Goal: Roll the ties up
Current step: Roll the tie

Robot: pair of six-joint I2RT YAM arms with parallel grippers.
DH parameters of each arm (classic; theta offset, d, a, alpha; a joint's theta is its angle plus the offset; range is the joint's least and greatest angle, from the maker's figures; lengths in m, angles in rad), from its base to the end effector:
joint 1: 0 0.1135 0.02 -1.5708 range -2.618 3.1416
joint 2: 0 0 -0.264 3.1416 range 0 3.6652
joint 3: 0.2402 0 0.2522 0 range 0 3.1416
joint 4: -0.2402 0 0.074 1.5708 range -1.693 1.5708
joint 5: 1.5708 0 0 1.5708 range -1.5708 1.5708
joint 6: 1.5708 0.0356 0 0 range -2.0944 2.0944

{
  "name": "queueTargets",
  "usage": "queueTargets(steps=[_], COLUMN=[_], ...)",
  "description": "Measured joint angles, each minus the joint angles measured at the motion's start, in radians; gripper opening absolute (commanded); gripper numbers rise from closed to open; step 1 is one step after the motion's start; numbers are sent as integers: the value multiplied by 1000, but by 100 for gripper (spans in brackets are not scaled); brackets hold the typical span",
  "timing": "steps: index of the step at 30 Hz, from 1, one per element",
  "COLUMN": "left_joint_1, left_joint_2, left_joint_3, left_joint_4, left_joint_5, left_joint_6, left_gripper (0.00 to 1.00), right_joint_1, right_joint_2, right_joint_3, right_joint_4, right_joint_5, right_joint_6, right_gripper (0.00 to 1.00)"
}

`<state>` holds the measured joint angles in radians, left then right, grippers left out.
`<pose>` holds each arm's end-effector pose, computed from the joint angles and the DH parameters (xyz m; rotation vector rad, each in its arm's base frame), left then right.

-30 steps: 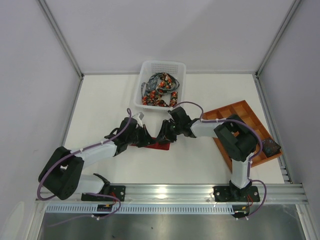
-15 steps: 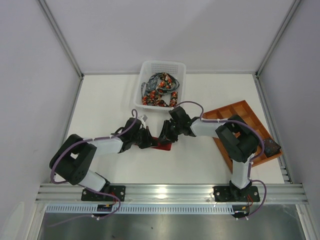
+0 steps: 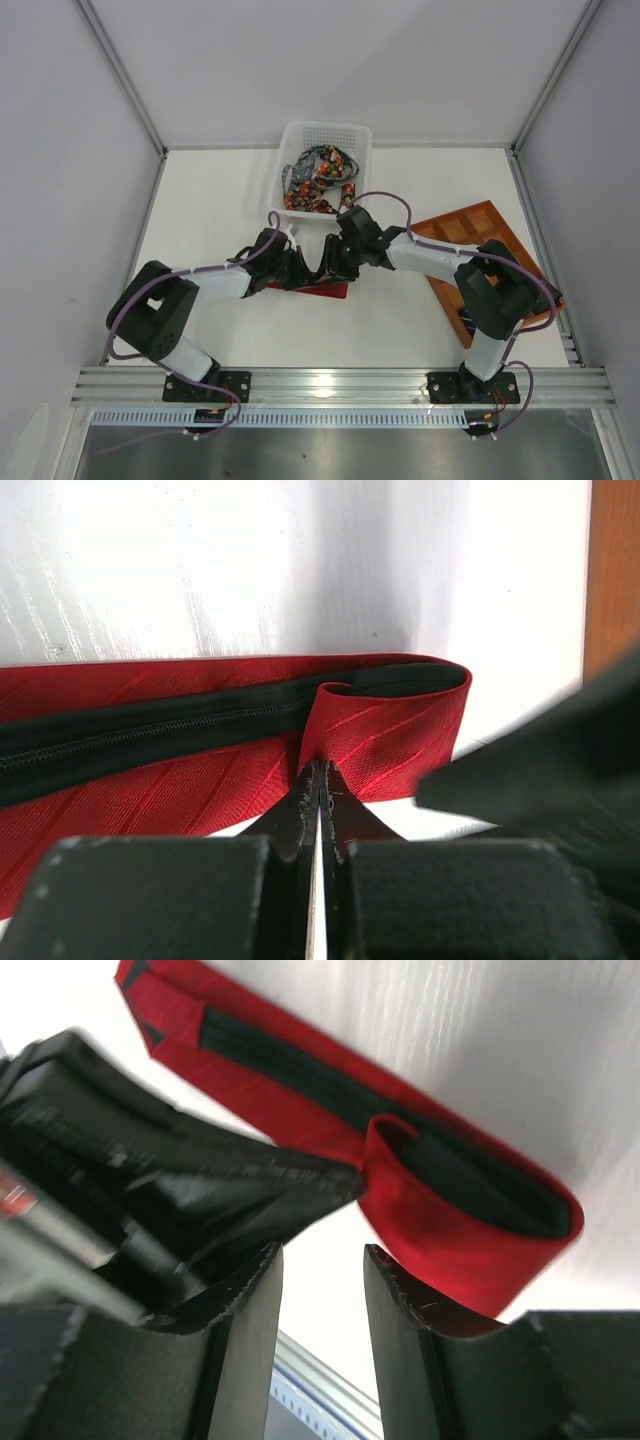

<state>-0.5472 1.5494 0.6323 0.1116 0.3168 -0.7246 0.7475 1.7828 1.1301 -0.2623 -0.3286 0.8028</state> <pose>0.2382 -0.1581 0.1417 -0.0625 2.5519 -0.9363 0.2652 0.2615 0.1851 -0.0785 2.7346 0.9737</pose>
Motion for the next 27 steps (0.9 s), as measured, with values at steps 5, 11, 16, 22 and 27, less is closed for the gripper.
queueTargets(steps=[5,11,16,22,27], left_joint_1=[0,0,0,0,1], left_joint_2=[21,23,40,63,72], left_joint_3=[17,42,70,77,78], left_joint_4=[-2,-3,-3,-8,-10], left_joint_5=[0,0,0,0,0], left_joint_6=[1,8,19,30,38], left_gripper=[1,1,0,0,1], right_joint_1=[0,-50,-89,-98,-113], right_joint_2=[-76,-223,-239,-230,-183], right_joint_3=[-5,-163,-314,-407,-420], right_joint_4=[-69,-40,59,233,370], right_joint_5=[41,77,67,19,-31], right_joint_6=[-29,-64,-80,-78,-60], right_gripper=[54,70,78,81,81])
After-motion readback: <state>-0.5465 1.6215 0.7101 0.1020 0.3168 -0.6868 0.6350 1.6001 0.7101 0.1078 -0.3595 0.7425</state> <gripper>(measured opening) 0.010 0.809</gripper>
